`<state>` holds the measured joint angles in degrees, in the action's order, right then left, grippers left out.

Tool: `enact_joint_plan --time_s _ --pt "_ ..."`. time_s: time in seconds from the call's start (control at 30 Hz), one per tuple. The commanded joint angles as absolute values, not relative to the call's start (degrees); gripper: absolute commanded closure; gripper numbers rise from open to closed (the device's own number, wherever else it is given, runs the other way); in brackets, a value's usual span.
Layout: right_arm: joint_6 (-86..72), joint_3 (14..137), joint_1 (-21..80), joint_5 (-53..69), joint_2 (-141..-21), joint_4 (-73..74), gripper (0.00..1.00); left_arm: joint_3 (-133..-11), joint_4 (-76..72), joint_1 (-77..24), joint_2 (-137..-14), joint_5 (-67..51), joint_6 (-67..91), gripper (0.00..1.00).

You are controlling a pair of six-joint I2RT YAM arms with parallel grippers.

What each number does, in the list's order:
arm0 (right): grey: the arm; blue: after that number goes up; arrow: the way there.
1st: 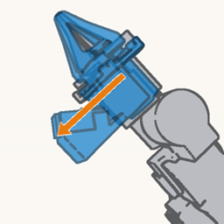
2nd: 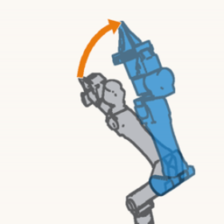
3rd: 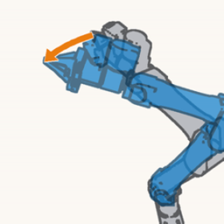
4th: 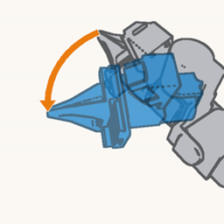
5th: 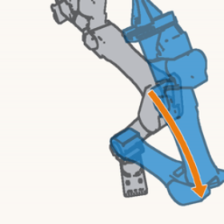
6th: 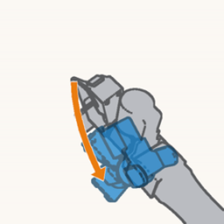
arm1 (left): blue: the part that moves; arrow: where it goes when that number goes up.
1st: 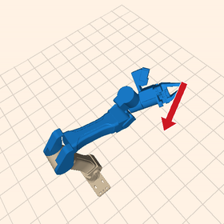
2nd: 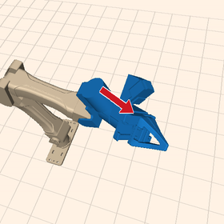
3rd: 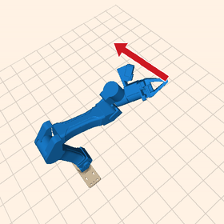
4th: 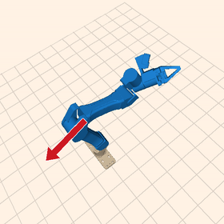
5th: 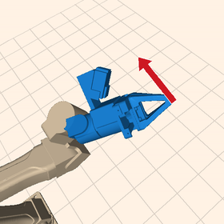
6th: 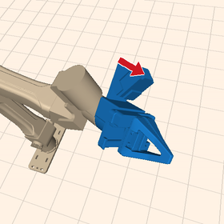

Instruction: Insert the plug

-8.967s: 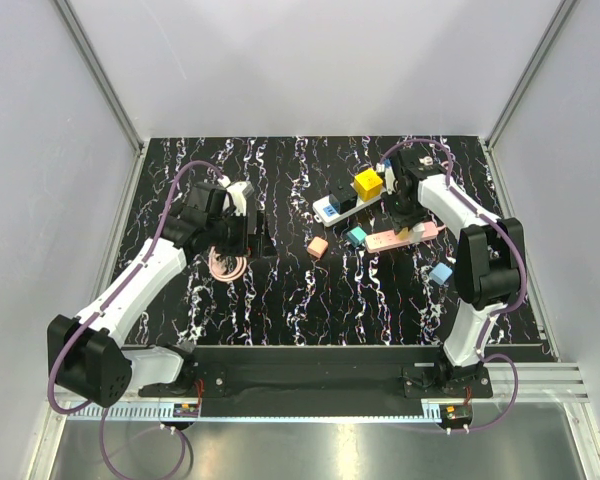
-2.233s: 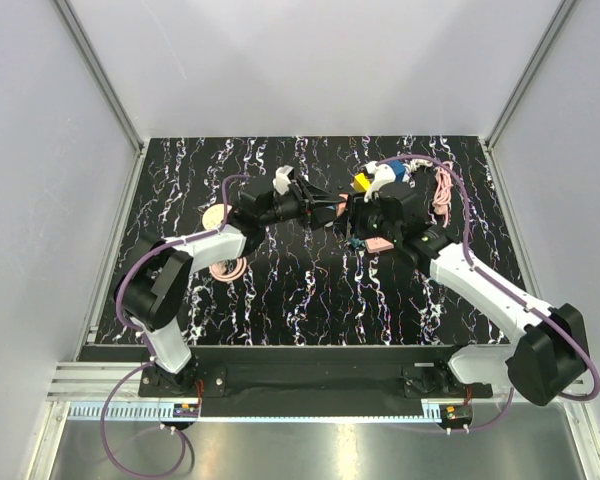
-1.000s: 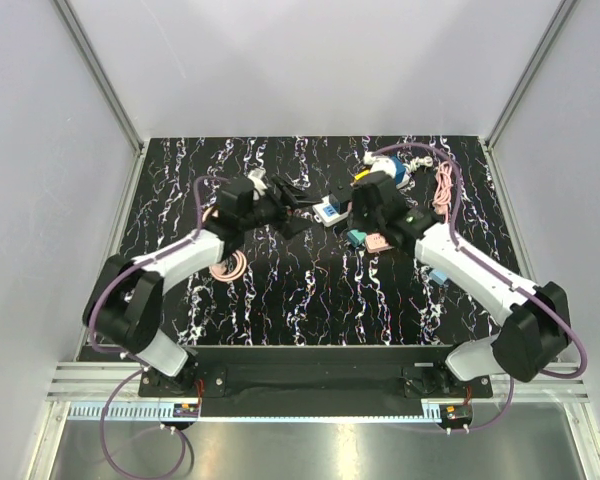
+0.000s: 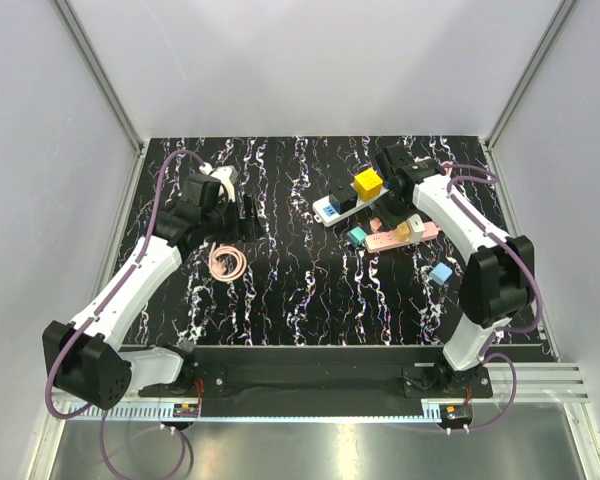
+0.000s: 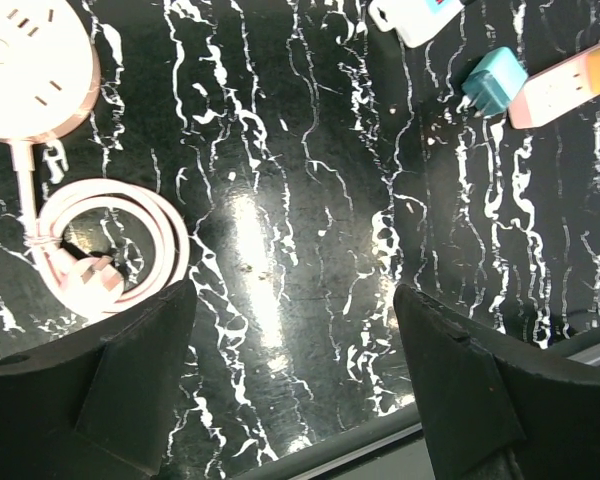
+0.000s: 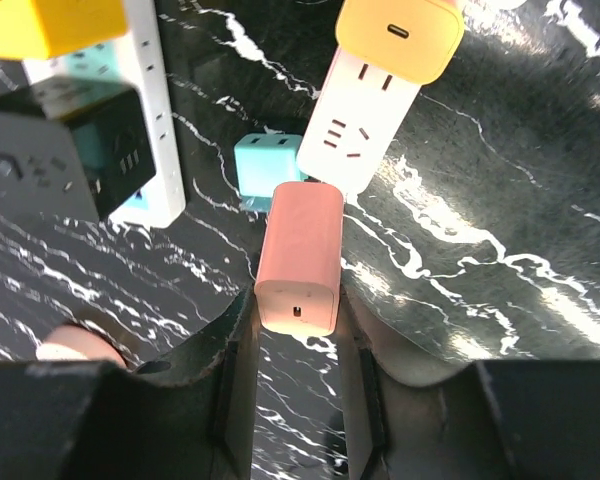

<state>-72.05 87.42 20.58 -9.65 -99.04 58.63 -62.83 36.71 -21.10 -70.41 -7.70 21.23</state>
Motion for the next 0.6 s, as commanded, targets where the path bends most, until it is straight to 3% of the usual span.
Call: enact_joint_plan --time_s 0.0,0.57 --pt "-79.3 88.8 20.7 -10.5 -99.9 58.6 1.0 -62.7 35.6 -20.7 -68.6 -5.3 19.4 0.15" --pt "-86.1 85.9 19.8 -10.7 -104.2 54.3 1.0 -62.2 35.4 -20.7 -67.8 -2.0 19.9 0.15"
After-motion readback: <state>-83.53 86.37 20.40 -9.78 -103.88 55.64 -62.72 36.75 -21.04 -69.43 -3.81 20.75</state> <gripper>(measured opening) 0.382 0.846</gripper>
